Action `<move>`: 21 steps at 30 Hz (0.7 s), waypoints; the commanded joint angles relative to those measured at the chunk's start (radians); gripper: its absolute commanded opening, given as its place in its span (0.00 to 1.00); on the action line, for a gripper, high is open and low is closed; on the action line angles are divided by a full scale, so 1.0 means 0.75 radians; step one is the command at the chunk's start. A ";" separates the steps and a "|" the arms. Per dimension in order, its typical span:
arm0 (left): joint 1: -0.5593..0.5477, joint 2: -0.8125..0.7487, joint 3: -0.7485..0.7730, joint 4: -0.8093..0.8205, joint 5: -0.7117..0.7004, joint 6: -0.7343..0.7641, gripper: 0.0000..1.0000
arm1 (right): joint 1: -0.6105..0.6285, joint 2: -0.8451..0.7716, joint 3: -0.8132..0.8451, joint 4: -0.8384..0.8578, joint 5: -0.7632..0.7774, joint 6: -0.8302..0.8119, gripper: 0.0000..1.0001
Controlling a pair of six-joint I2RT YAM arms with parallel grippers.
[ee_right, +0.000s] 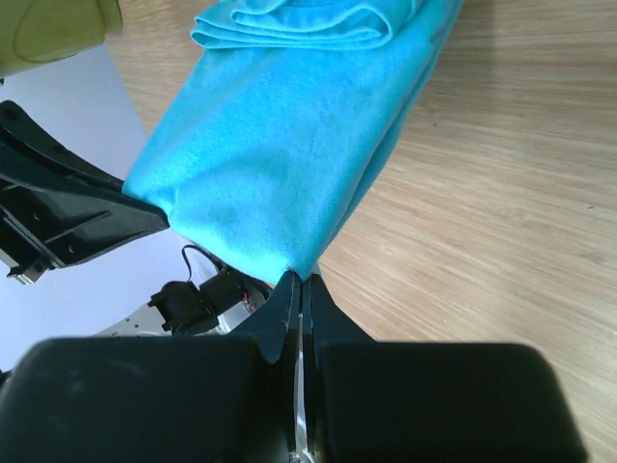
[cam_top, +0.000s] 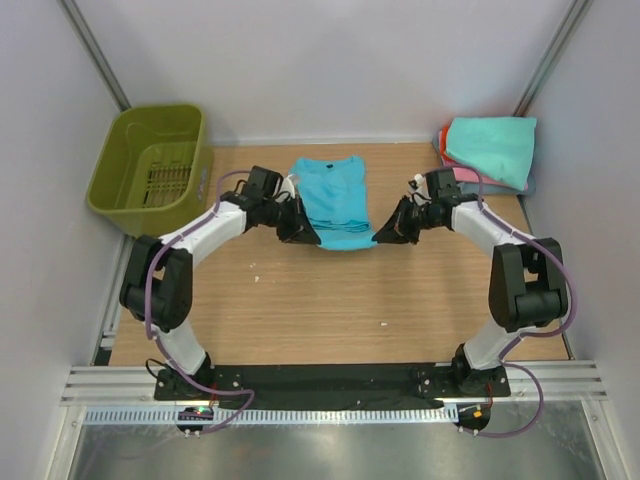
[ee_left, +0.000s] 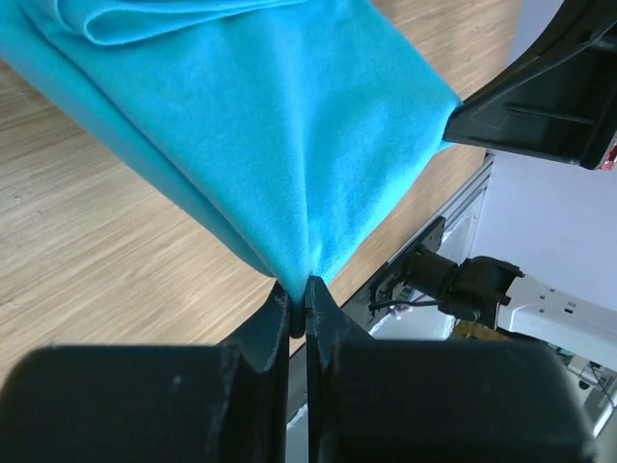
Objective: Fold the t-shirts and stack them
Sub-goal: Fold the tshirt
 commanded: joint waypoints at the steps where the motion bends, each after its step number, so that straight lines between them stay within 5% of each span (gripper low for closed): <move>1: -0.002 -0.103 0.038 -0.053 -0.010 0.081 0.00 | 0.000 -0.085 0.104 -0.079 -0.026 -0.059 0.02; 21: 0.019 -0.144 0.097 -0.108 -0.069 0.144 0.00 | 0.010 -0.001 0.352 -0.136 0.003 -0.098 0.01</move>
